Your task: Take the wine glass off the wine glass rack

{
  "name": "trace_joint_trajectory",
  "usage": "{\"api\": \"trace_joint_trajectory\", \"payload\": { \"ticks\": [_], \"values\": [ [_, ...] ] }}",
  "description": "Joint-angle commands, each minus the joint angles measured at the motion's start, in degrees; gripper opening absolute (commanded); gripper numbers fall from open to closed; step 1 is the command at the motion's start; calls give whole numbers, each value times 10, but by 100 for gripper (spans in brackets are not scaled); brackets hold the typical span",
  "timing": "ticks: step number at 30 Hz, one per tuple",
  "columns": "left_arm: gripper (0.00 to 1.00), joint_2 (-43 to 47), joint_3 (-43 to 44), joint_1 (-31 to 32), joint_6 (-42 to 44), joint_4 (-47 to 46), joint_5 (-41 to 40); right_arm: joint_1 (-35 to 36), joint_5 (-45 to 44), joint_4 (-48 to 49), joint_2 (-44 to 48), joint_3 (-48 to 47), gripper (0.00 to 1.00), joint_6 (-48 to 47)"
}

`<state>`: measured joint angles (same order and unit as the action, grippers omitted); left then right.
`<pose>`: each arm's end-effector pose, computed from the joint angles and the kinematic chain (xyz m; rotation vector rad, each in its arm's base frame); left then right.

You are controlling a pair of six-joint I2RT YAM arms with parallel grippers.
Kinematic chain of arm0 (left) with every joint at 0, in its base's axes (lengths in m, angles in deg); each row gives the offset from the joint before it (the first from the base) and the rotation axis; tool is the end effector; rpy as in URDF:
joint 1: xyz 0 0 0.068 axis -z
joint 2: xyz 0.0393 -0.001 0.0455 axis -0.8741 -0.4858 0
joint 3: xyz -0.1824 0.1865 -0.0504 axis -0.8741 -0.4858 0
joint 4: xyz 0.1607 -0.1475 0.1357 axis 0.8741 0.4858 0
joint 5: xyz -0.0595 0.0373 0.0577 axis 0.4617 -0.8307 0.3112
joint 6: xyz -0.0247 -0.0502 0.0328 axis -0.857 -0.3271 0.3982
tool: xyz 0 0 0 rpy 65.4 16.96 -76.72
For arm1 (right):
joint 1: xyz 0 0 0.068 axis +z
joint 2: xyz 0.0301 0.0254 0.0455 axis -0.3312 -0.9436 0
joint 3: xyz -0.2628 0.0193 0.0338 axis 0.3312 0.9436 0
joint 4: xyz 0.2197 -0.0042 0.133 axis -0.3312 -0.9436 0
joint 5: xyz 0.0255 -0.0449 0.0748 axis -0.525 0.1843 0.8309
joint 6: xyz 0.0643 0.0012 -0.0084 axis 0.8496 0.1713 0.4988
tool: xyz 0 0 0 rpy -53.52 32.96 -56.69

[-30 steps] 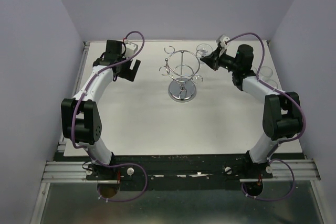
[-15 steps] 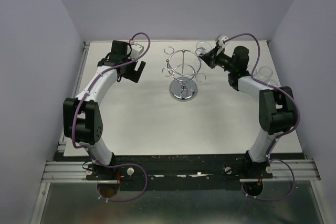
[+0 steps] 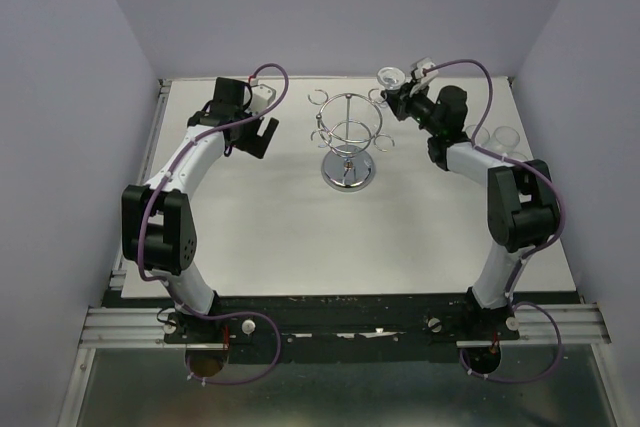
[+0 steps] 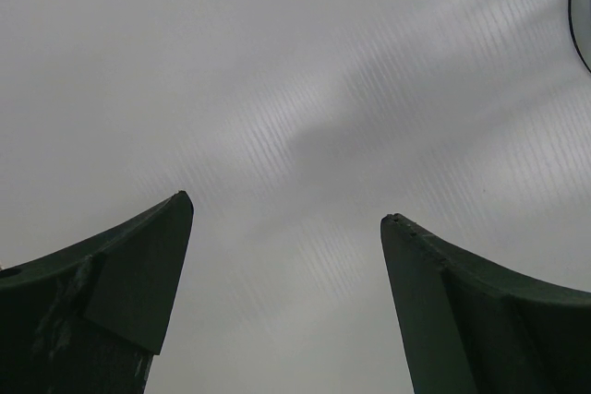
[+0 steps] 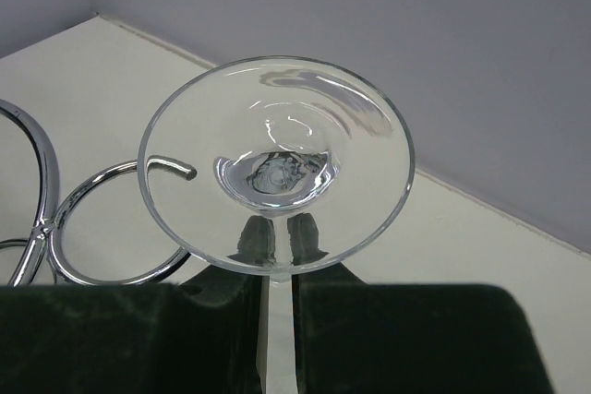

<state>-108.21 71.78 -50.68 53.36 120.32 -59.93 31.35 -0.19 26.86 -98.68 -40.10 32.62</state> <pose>0.3732 -0.0723 0.2612 0.5690 2.3478 -0.0741 0.4193 0.1120 0.2554 -0.5460 1.4595 0.4873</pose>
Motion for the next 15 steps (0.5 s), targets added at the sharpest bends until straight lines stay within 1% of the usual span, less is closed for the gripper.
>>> {"api": "trace_joint_trajectory", "payload": {
  "ticks": [1, 9, 12, 15],
  "values": [
    [99, -11, 9, 5, 6, -1, -9, 1, -39, 54, 3, -19, 1, 4],
    [99, -3, 14, 4, 8, 2, -8, 0, -91, 26, 35, -6, 1, -24],
    [99, 10, 8, 4, 8, 2, -9, -1, -74, -3, 62, 1, 1, -55],
    [99, 32, 3, 4, 0, -7, -17, -1, -53, -72, 102, 4, 1, -89]
  ]
}}
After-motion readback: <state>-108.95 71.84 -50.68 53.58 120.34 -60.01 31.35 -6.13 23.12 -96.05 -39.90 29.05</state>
